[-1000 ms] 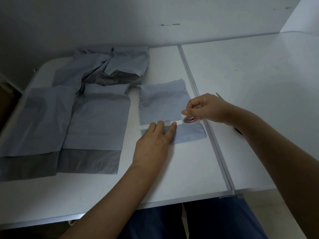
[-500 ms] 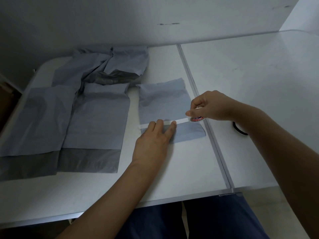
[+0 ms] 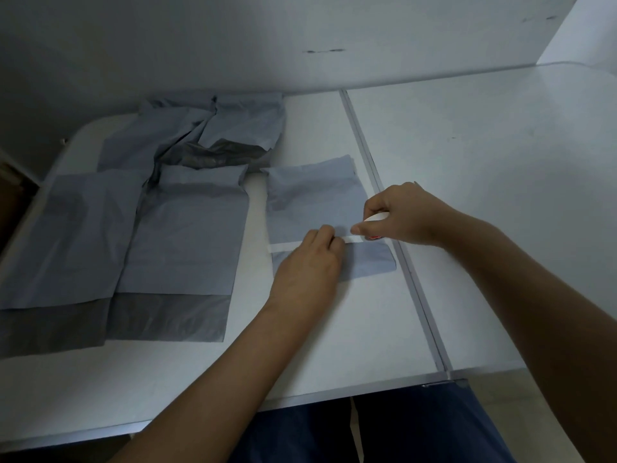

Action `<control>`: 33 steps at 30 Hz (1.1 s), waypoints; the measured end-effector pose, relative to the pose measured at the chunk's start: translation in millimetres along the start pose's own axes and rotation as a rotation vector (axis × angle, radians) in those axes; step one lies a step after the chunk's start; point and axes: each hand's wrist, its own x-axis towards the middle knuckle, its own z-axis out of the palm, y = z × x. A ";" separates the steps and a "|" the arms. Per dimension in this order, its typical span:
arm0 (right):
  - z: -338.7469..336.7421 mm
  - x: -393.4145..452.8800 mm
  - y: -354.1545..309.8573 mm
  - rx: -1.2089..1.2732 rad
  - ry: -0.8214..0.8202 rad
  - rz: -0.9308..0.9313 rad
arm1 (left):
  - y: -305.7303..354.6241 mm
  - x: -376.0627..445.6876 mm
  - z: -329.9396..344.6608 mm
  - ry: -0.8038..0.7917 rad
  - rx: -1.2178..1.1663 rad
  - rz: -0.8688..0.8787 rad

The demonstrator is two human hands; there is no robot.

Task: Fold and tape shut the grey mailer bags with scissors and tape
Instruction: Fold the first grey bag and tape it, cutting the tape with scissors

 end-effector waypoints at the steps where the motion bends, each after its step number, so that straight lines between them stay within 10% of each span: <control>1: 0.6 0.2 0.7 -0.011 0.005 -0.002 | 0.6 -1.6 2.9 0.005 0.001 -0.005; 19: 14.0 -14.4 6.7 0.443 0.006 0.040 | 9.7 -9.3 6.2 -0.069 0.000 -0.079; 33: -0.6 -6.4 13.5 0.187 0.010 -0.001 | 9.3 -9.8 1.2 -0.150 0.018 -0.069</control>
